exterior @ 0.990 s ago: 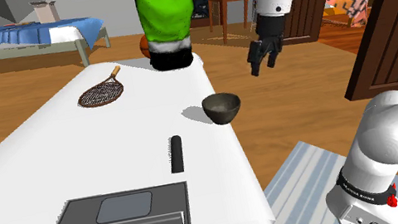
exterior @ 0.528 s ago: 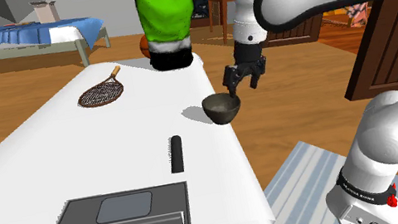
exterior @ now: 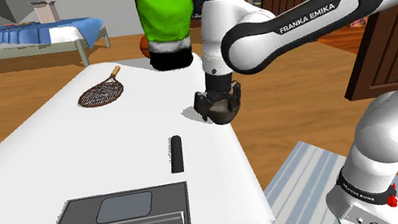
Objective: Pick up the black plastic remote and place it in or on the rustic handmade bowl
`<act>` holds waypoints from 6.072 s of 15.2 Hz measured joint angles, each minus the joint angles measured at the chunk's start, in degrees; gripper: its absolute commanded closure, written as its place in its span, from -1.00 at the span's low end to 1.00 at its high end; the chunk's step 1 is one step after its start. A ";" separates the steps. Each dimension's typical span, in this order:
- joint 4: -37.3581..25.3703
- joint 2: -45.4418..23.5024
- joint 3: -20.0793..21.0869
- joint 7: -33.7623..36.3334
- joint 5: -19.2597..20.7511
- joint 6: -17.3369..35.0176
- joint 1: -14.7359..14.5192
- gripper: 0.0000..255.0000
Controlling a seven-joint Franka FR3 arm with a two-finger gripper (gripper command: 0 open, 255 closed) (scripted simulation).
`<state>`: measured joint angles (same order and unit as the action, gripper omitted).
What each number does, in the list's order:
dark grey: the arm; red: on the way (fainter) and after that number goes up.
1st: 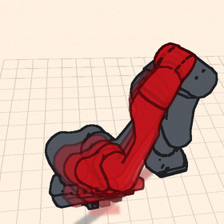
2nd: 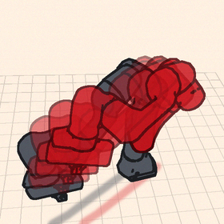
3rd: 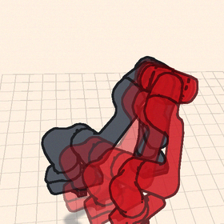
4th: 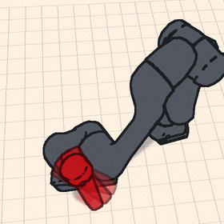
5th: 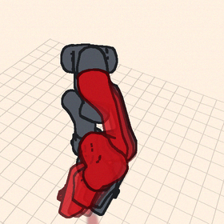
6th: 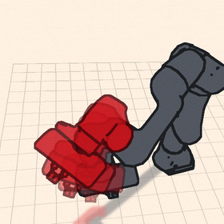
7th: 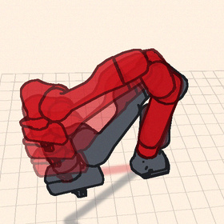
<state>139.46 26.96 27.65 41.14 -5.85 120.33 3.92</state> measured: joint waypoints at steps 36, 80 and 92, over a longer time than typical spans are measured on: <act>-22.99 -46.07 10.42 51.67 38.63 9.78 2.03 1.00; -25.17 -25.11 10.75 28.39 18.47 -4.11 11.20 1.00; -15.07 -17.45 0.10 9.24 13.31 2.93 18.06 1.00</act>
<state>124.39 9.52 27.75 50.38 7.46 123.26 21.98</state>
